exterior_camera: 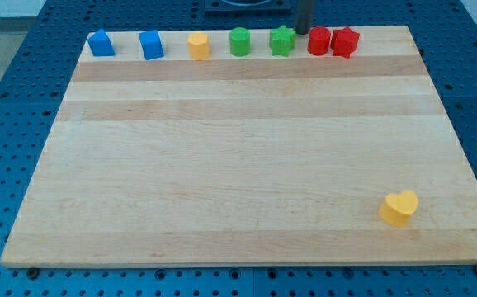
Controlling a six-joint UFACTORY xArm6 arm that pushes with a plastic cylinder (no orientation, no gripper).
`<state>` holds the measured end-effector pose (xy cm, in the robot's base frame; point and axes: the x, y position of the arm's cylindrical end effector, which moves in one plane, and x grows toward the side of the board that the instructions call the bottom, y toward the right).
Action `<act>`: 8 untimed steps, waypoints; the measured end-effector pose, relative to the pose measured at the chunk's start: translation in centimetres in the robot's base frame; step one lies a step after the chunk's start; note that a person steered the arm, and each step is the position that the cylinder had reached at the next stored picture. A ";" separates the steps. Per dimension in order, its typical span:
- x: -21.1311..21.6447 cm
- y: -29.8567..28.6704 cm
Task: Place the green circle and yellow hexagon diagonal to each other
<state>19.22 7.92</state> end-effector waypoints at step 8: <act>0.2 -11.4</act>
<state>19.42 -3.52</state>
